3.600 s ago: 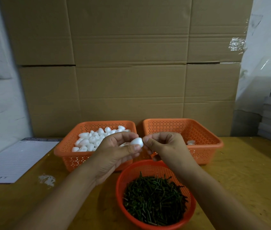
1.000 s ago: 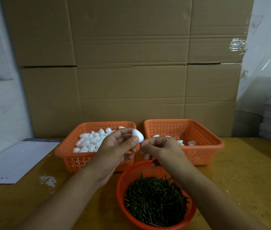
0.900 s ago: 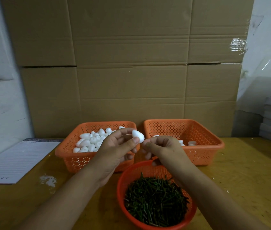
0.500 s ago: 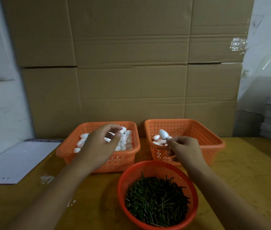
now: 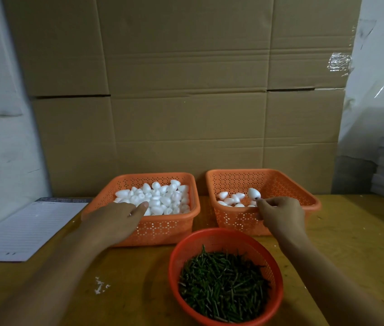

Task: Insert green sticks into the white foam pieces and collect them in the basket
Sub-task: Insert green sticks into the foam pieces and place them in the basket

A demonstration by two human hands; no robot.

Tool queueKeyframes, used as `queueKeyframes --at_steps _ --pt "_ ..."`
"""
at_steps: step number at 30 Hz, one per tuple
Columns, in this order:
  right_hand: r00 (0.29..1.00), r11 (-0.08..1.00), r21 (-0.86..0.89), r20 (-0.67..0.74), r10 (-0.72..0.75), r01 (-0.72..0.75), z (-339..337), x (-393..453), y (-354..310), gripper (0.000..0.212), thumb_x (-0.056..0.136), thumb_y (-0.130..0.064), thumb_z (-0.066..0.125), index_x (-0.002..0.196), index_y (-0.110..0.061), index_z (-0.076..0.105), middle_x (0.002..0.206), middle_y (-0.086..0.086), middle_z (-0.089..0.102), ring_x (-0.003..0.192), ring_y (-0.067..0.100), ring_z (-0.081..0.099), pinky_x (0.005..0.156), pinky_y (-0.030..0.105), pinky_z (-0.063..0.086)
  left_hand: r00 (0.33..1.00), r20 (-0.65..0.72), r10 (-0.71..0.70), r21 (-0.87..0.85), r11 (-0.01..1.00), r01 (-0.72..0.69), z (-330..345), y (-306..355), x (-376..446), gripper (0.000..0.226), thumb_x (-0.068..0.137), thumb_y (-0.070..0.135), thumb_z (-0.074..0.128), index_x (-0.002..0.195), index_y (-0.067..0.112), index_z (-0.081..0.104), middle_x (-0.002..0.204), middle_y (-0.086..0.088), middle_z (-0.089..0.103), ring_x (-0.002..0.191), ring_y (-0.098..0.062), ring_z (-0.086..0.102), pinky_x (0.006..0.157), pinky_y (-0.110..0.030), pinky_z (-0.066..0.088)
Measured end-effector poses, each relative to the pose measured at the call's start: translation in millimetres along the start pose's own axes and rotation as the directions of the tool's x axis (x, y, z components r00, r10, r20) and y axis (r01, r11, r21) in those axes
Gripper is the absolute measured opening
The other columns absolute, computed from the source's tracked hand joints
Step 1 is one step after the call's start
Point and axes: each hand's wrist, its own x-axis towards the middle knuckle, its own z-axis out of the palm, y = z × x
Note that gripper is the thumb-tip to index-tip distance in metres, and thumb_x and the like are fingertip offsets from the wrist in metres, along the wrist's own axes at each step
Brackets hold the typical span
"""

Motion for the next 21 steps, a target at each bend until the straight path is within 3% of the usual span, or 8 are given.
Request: queueKeyframes --at_steps 2,5,8,10,13,21 --pt "1.0 1.0 -0.019 0.0 -0.001 0.001 -0.5 -0.5 -1.0 0.028 0.091 -0.022 0.063 0.072 -0.004 0.074 0.062 0.015 0.069 0.053 0.029 0.059 0.055 0.039 0.048 1.0 0.0 -0.01 0.036 0.999 0.01 1.4 -0.1 0.2 0.069 0.099 0.066 0.012 0.118 0.031 0.068 0.115 -0.001 0.068 0.105 -0.018 0.059 0.089 -0.034 0.043" --pt "1.0 1.0 -0.028 0.0 0.008 -0.008 -1.5 -1.7 -3.5 0.031 0.091 -0.024 0.066 0.063 -0.014 0.072 0.058 0.009 0.069 0.059 0.033 0.066 0.057 0.045 0.055 0.999 -0.03 0.014 0.106 0.994 -0.011 2.8 -1.0 -1.2 0.075 0.096 0.069 0.005 0.105 0.033 0.071 0.093 0.005 0.064 0.092 -0.014 0.059 0.089 -0.036 0.046" --pt "1.0 0.999 -0.031 0.009 0.02 -0.02 -2.7 -4.1 -6.4 0.032 0.092 -0.027 0.067 0.061 -0.02 0.071 0.054 0.002 0.068 0.056 0.027 0.066 0.054 0.042 0.054 0.999 -0.046 0.023 0.112 0.994 -0.017 3.0 -2.3 -1.0 0.074 0.097 0.068 0.007 0.097 0.031 0.072 0.09 0.006 0.065 0.087 -0.012 0.058 0.087 -0.036 0.047" --pt "0.999 0.999 -0.028 0.016 0.029 -0.029 -3.3 -6.0 -8.4 0.032 0.092 -0.028 0.066 0.061 -0.018 0.071 0.055 0.003 0.069 0.059 0.031 0.067 0.058 0.047 0.057 0.998 -0.064 0.027 0.118 0.993 -0.02 3.1 -3.3 0.9 0.065 0.101 0.06 0.012 0.094 0.028 0.068 0.093 0.005 0.066 0.086 -0.012 0.057 0.085 -0.035 0.046" --pt "0.999 0.999 -0.016 0.017 0.034 -0.034 -2.8 -7.0 -9.9 0.033 0.093 -0.027 0.064 0.07 -0.004 0.073 0.063 0.014 0.07 0.056 0.03 0.061 0.064 0.055 0.057 0.995 -0.088 0.038 0.116 0.993 -0.028 4.9 -3.3 3.8 0.048 0.102 0.042 0.022 0.074 0.023 0.056 0.078 0.006 0.058 0.076 -0.01 0.053 0.067 -0.031 0.037" --pt "0.999 0.999 0.018 0.022 0.043 -0.043 -1.4 -8.0 -9.8 0.036 0.096 -0.026 0.06 0.067 -0.008 0.071 0.061 0.011 0.07 0.062 0.035 0.065 0.067 0.054 0.058 0.998 -0.057 -0.002 0.094 0.995 0.008 4.4 -1.1 4.9 0.043 0.102 0.039 0.026 0.067 0.025 0.048 0.072 0.006 0.047 0.069 -0.007 0.045 0.058 -0.03 0.027"
